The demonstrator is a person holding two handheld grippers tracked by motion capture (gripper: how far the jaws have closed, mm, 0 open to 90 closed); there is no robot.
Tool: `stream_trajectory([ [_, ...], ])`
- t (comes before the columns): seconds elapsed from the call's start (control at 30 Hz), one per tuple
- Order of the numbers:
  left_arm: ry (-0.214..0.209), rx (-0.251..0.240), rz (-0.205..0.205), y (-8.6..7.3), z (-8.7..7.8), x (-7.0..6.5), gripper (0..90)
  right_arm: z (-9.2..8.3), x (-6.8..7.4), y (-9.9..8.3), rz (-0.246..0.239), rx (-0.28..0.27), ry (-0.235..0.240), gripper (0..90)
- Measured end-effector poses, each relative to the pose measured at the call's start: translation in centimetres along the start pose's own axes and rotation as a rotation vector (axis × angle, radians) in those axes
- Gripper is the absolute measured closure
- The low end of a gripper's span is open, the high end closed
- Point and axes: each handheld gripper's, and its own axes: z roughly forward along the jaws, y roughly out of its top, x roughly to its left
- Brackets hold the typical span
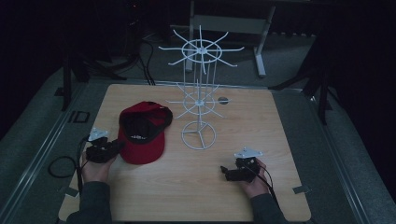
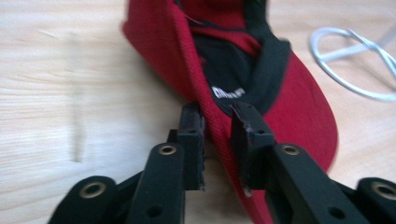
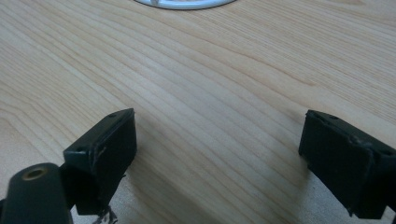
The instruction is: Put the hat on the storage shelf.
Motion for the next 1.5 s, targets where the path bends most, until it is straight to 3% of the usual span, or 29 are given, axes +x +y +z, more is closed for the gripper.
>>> stream_trajectory([
  [0.17,-0.066,0.067,0.029,0.1,1.3,-0.4,61.7,0.0,0.0,0.0,0.000,0.000,0.000,11.1],
  [0.27,-0.097,0.089,0.011,0.1,2.2,-0.5,58.0,0.0,0.0,0.0,0.000,0.000,0.000,11.1],
  [0.63,-0.135,0.176,0.016,-0.1,4.4,-1.0,56.8,0.0,0.0,0.0,0.000,0.000,0.000,11.1],
  [0.83,-0.159,0.203,-0.006,-0.1,4.5,-1.0,58.0,0.0,0.0,0.0,0.000,0.000,0.000,11.1],
  [1.03,-0.186,0.211,-0.012,-0.2,4.4,-1.0,60.5,0.0,0.0,0.0,0.000,0.000,0.000,11.1],
  [1.23,-0.244,0.197,-0.014,-0.4,3.8,-1.2,68.2,0.0,0.0,0.0,0.000,0.000,0.000,11.1],
  [1.5,-0.233,0.165,0.001,-0.4,3.0,-1.7,74.8,0.0,0.0,0.0,0.000,0.000,0.000,11.2],
])
